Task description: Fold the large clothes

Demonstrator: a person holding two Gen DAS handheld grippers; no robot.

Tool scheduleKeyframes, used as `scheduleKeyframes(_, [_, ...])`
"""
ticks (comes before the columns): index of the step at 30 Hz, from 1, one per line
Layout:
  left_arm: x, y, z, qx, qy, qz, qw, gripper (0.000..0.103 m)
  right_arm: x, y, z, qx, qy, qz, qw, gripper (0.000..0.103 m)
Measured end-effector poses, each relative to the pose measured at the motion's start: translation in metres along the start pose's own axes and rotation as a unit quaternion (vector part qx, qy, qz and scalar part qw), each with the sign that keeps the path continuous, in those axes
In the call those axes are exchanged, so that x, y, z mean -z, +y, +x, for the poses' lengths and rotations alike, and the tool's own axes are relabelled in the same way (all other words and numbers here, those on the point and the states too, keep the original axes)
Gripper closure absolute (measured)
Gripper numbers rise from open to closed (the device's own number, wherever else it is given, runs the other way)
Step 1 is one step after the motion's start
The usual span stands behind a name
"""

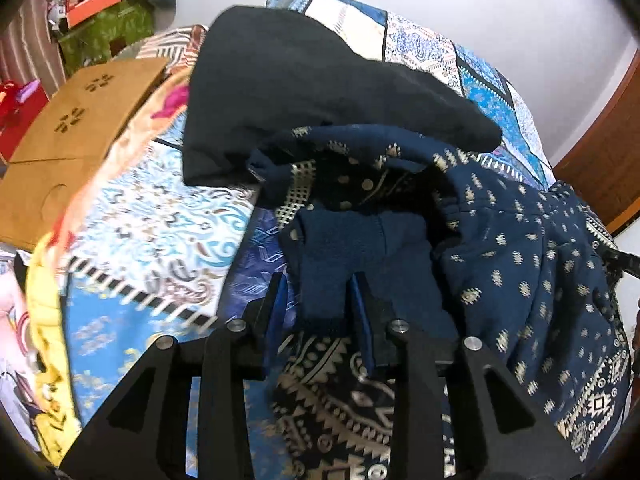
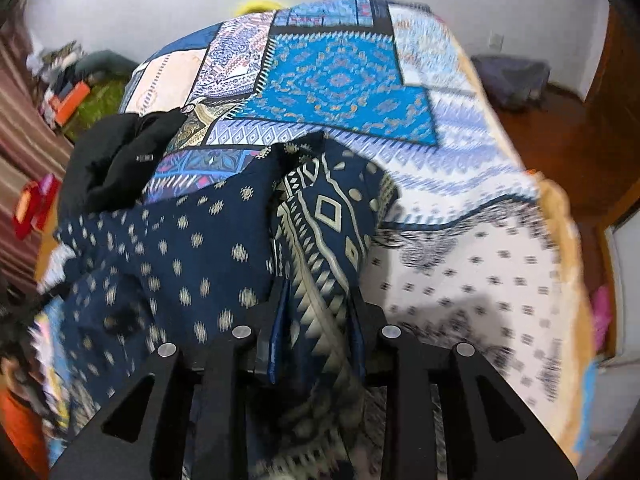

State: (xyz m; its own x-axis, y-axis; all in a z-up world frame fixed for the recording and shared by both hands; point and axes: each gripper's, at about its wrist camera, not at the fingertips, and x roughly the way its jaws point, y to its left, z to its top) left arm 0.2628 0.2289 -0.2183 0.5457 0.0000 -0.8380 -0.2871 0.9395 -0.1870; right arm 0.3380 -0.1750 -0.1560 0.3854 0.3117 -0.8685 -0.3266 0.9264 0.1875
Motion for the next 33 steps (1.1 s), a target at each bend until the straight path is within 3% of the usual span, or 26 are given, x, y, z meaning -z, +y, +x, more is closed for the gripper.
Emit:
scheduleKeyframes(5, [0.005, 0.002, -0.038, 0.002, -0.023, 0.005, 0.9997, 0.060, 0.022, 0.004, -0.047, 0.029, -0.036, -0.032, 0.998, 0.075])
scheduleKeyframes(7, [0.011, 0.002, -0.055, -0.002, -0.038, 0.013, 0.9992, 0.041, 0.032, 0.007, -0.067, 0.030, -0.046, -0.043, 0.998, 0.062])
scheduleKeyframes(9, [0.021, 0.004, -0.068, -0.015, -0.046, 0.016, 0.9987, 0.040, 0.044, 0.009, -0.085, 0.032, -0.061, -0.050, 0.996, 0.044])
scheduleKeyframes(11, [0.031, 0.006, -0.076, -0.016, -0.038, 0.022, 0.9989, 0.040, 0.060, 0.011, -0.103, 0.033, -0.076, -0.055, 0.995, 0.041])
scheduleKeyframes(17, [0.064, 0.012, -0.091, 0.004, 0.002, 0.020, 0.9998, 0.040, 0.103, 0.014, -0.122, 0.017, -0.073, -0.048, 0.996, 0.039])
scheduleKeyframes(23, [0.108, 0.018, -0.085, 0.040, 0.068, 0.016, 0.9968, 0.039, 0.142, 0.010, -0.113, 0.005, -0.046, -0.017, 0.999, 0.039])
scheduleKeyframes(29, [0.148, 0.026, -0.073, 0.076, 0.123, -0.012, 0.9894, 0.039, 0.172, 0.004, -0.105, -0.015, -0.023, 0.018, 0.999, 0.039])
scheduleKeyframes(33, [0.168, 0.030, -0.062, 0.120, 0.155, -0.059, 0.9788, 0.039, 0.188, 0.002, -0.096, -0.037, -0.002, 0.043, 0.998, 0.039])
